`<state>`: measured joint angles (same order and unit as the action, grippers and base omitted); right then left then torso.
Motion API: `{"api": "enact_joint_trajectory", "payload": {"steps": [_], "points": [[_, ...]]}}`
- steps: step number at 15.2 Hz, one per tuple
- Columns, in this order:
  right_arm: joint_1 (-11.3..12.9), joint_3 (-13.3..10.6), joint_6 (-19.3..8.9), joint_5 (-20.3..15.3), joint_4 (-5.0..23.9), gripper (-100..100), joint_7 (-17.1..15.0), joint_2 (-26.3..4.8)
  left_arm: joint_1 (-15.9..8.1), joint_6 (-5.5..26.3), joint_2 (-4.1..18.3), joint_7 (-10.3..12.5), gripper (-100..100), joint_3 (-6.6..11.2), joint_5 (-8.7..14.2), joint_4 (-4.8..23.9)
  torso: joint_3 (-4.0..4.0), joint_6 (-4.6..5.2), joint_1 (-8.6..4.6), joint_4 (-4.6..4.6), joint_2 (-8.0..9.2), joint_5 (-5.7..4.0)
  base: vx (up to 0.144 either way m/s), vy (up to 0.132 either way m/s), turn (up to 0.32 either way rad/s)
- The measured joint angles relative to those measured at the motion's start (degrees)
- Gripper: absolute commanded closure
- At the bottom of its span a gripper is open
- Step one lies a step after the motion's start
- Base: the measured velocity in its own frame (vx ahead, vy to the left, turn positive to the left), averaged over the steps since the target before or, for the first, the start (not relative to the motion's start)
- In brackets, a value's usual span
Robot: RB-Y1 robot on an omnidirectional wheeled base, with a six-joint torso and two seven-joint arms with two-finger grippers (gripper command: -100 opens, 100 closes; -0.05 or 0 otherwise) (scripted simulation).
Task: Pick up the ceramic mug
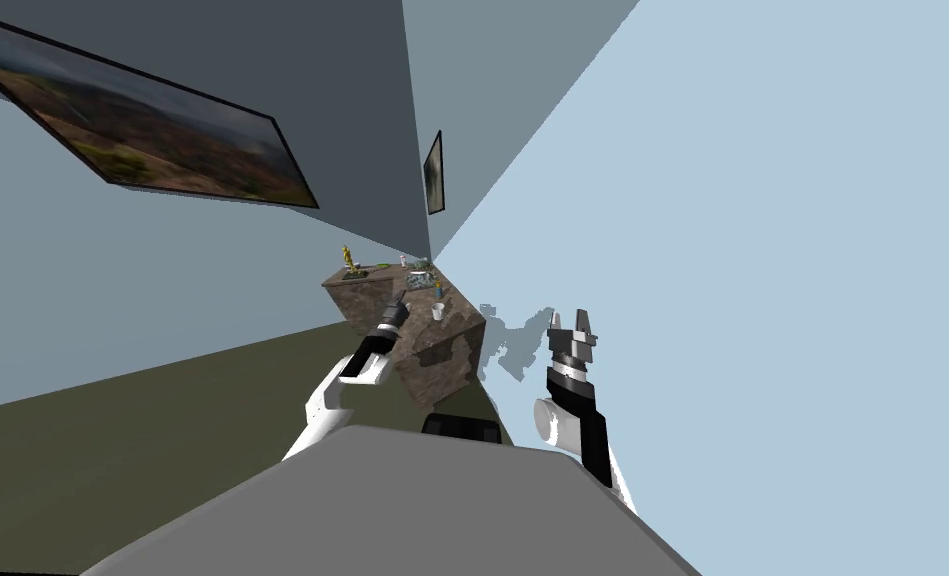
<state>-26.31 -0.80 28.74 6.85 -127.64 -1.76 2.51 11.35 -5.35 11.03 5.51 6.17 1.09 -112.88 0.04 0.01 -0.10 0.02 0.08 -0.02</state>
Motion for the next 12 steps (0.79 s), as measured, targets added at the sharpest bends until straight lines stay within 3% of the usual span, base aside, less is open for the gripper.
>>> {"api": "enact_joint_trajectory", "payload": {"steps": [12], "points": [[0.00, 0.00, 0.00, 0.00, 0.00, 0, 0.00, 0.00, -10.39, 13.66, 4.73, 2.95, -100, 4.15, 1.03, 9.56, -0.01, 0.00, 0.01, 0.00, -0.01, 0.00, -0.017, -0.026, -0.125]]}}
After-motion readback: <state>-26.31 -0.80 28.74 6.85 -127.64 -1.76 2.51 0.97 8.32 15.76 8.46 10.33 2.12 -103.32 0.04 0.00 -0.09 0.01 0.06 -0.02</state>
